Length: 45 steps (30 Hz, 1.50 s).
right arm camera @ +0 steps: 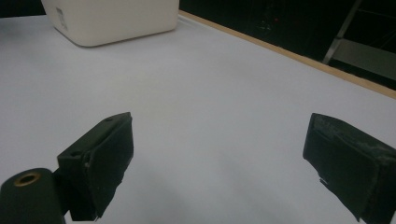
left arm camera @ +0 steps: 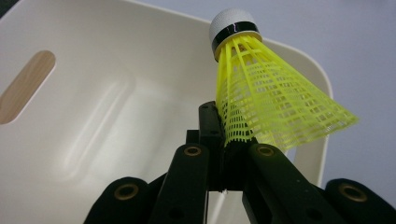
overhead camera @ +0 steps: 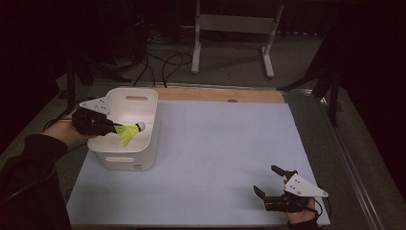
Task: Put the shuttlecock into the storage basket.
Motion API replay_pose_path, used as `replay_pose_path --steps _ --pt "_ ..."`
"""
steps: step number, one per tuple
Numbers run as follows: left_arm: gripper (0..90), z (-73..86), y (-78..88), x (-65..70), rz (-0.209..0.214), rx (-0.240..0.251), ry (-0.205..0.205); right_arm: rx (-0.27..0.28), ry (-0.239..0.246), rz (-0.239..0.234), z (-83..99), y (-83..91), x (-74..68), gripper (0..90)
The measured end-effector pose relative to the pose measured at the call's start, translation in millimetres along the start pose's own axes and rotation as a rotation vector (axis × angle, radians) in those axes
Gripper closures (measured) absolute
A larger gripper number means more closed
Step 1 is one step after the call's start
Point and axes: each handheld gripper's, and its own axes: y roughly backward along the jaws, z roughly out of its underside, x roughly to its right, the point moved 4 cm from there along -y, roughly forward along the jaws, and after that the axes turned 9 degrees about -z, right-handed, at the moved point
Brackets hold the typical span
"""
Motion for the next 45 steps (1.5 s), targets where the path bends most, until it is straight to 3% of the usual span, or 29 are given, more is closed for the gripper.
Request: replay_pose_path --steps 12,27,32,36,41,45 --pt "89.2 4.3 -15.8 1.6 0.008 -0.034 0.002 -0.001 -0.002 0.001 0.1 0.0 0.2 8.5" --pt "88.0 10.4 -34.2 4.7 0.050 -0.106 0.042 -0.007 -0.001 0.000 0.4 -0.4 0.1 8.5" --pt "87.2 9.3 -38.3 4.2 0.043 -0.121 0.045 -0.008 -0.001 0.001 0.6 -0.6 0.4 8.5" --pt "83.4 7.7 -38.9 2.8 0.038 -0.129 0.073 -0.008 -0.002 0.000 0.1 -0.3 0.0 8.5" --pt "66.4 6.6 -35.7 2.2 0.011 -0.148 0.088 -0.008 -0.001 0.002 0.5 -0.3 0.7 8.5" --pt "58.6 4.6 -30.9 0.7 -0.004 -0.140 0.120 -0.010 -0.002 0.002 0.7 -0.5 0.6 8.5"
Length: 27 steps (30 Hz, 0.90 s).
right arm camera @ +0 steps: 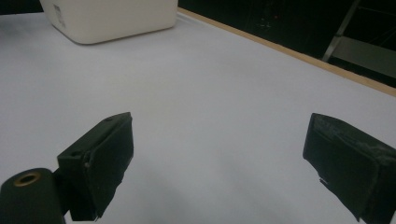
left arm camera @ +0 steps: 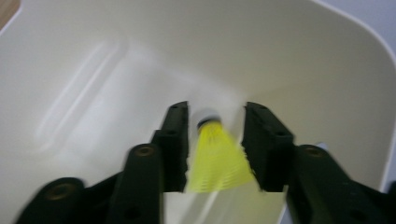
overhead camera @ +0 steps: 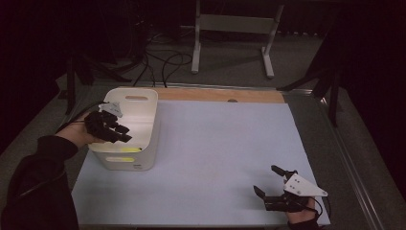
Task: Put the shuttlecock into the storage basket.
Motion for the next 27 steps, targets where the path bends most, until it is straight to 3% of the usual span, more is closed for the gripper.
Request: replay_pose_path --steps 4,6,11,16,18,20,21,23,27 --pt "49.7 -3.5 6.1 0.6 0.006 0.016 0.038 0.000 0.000 0.001 -0.1 0.0 -0.1 8.5" --pt "46.8 -6.7 9.9 1.8 0.000 0.029 0.039 -0.001 -0.001 0.001 0.0 -0.1 -0.1 8.5" --pt "35.9 -16.7 18.7 4.8 0.003 0.084 0.091 -0.002 -0.001 0.002 -0.2 0.0 -0.5 8.5" --pt "28.5 -26.4 22.8 11.6 0.013 0.100 0.084 -0.002 0.001 0.003 -0.1 0.3 -0.1 8.5" --pt "17.8 -29.6 23.4 16.0 0.054 0.100 0.060 -0.002 0.001 0.003 -0.3 0.4 -0.1 8.5" --pt "13.6 -34.0 24.4 18.7 0.049 0.111 0.061 -0.002 0.002 0.002 -0.2 0.5 0.2 8.5" --pt "11.1 -36.0 24.5 20.6 0.069 0.117 0.062 -0.001 0.001 0.004 -0.2 0.7 0.1 8.5" --pt "3.5 -40.1 24.8 24.7 0.073 0.124 0.037 0.000 0.001 0.004 -0.4 1.0 0.0 8.5" --pt "0.0 -48.7 24.3 34.6 0.082 0.131 0.014 0.002 0.001 0.004 -0.5 1.2 0.3 8.5"
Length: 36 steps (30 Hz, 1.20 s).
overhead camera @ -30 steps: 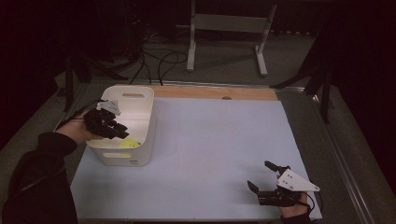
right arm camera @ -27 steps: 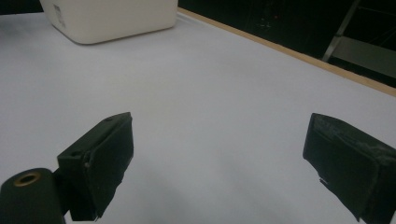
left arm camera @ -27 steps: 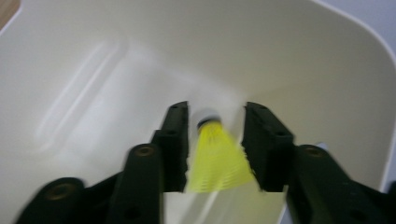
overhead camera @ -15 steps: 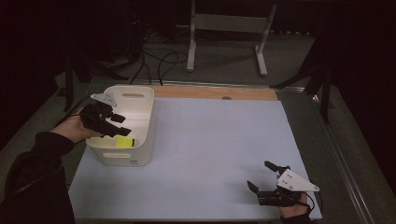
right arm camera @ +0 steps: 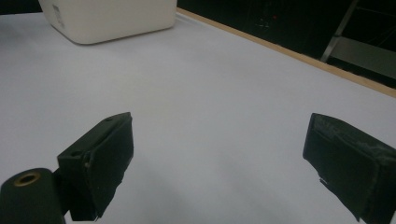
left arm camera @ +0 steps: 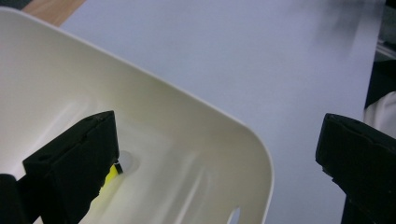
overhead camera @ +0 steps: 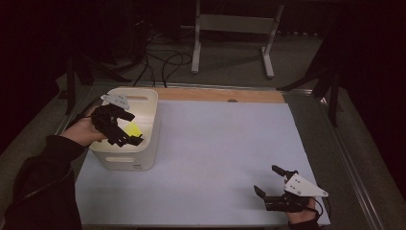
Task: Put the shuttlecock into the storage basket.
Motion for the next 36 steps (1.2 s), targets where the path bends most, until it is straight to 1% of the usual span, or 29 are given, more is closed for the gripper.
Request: replay_pose_path --steps 2,3,5,7,8,10,11,14,17,21,23,25,27,30,34,36 --pt "0.0 -3.5 -1.5 4.4 0.010 0.007 -0.010 -0.001 0.001 0.000 -0.1 0.0 -0.2 8.5" --pt "0.0 -5.8 -2.8 7.3 0.008 0.005 -0.024 -0.001 0.001 0.000 -0.2 0.0 -0.3 8.5" --pt "0.0 -9.1 -5.5 11.8 0.017 0.003 -0.039 0.000 0.001 0.000 -0.2 0.0 -0.3 8.5" --pt "0.0 -12.1 -7.6 16.1 0.015 0.002 -0.055 0.000 0.000 -0.001 -0.3 0.2 -0.3 8.5" --pt "0.0 -13.5 -8.2 18.1 0.024 -0.004 -0.055 0.001 0.000 0.000 -0.2 0.3 -0.3 8.5" --pt "0.0 -16.1 -9.6 21.6 0.027 0.001 -0.063 0.000 0.000 0.000 -0.1 0.3 -0.1 8.5" --pt "0.0 -17.2 -10.2 23.3 0.038 -0.001 -0.062 0.000 -0.002 -0.001 -0.1 0.3 0.0 8.5" --pt "0.0 -20.5 -12.0 28.4 0.045 0.003 -0.073 0.000 -0.001 -0.001 -0.1 0.3 -0.1 8.5" --pt "0.0 -24.0 -13.1 33.7 0.038 0.009 -0.092 0.000 -0.002 -0.001 -0.1 0.3 0.1 8.5" --pt "0.0 -28.8 -12.7 40.8 0.044 0.021 -0.109 0.001 -0.001 -0.001 -0.2 0.2 -0.2 8.5" --pt "0.0 -30.1 -14.0 45.3 0.045 0.025 -0.119 -0.001 0.001 0.000 -0.2 0.2 -0.1 8.5" --pt "0.0 -31.1 -15.1 49.4 0.063 0.027 -0.120 -0.002 -0.001 0.000 -0.3 0.2 -0.3 8.5" --pt "0.0 -32.1 -16.6 52.9 0.058 0.023 -0.131 -0.002 0.000 0.001 -0.4 0.2 -0.5 8.5" --pt "0.0 -34.1 -19.1 58.8 0.076 0.025 -0.139 -0.002 -0.002 0.001 -0.3 0.1 -0.6 8.5" --pt "0.0 -35.3 -25.3 67.0 0.077 0.027 -0.156 -0.001 -0.001 0.001 -0.6 0.3 -0.8 8.5" --pt "0.0 -35.6 -28.1 71.9 0.087 0.027 -0.165 0.001 -0.001 0.000 -0.6 0.5 -0.6 8.5"
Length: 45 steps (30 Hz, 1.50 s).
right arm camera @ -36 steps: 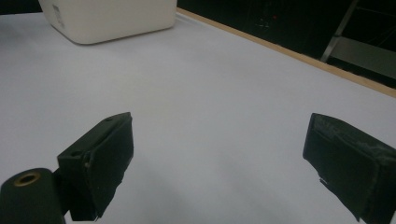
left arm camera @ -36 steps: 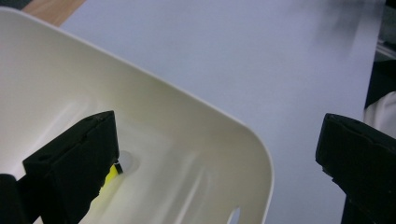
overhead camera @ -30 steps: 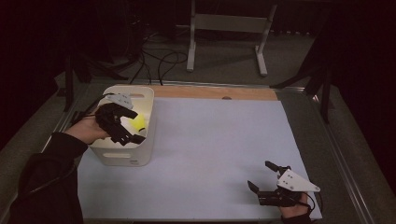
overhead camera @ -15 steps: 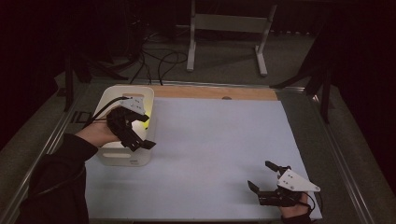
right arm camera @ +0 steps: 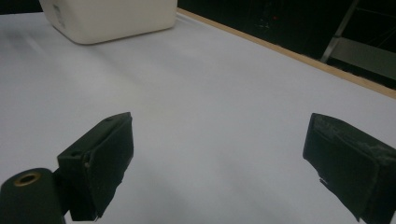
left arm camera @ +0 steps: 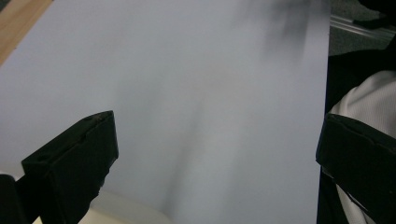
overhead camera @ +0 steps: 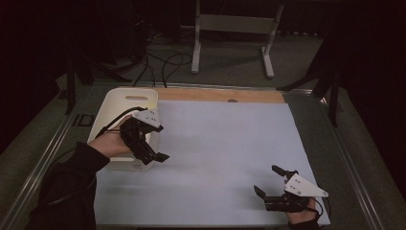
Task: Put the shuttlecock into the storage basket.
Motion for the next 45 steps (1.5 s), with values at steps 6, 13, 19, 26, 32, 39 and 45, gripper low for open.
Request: replay_pose_path --steps 6,13,19,26,32,39,45 --pt "0.0 -3.8 -6.9 10.5 0.001 -0.004 -0.020 -0.002 0.001 -0.001 0.2 -0.1 -0.2 8.5" --pt "0.0 -6.6 -14.3 22.5 0.012 -0.003 -0.028 0.000 0.003 0.001 0.0 0.4 0.2 8.5" --pt "0.0 -8.8 -18.9 33.7 0.026 0.009 -0.046 -0.001 0.005 0.001 -0.2 0.9 0.1 8.5" --pt "0.0 -10.5 -29.2 48.1 0.044 0.027 -0.067 -0.001 0.009 0.003 -0.5 1.3 0.4 8.6" --pt "0.0 -8.3 -42.9 56.7 0.069 0.027 -0.074 0.002 0.009 0.005 -0.7 1.9 0.7 8.5" --pt "0.0 -2.8 -60.2 67.7 0.076 0.017 -0.086 0.002 0.009 0.006 -0.6 2.0 0.9 8.5" --pt "0.0 7.3 -73.5 72.2 0.084 0.000 -0.091 0.002 0.008 0.003 -0.6 1.9 0.6 8.5"
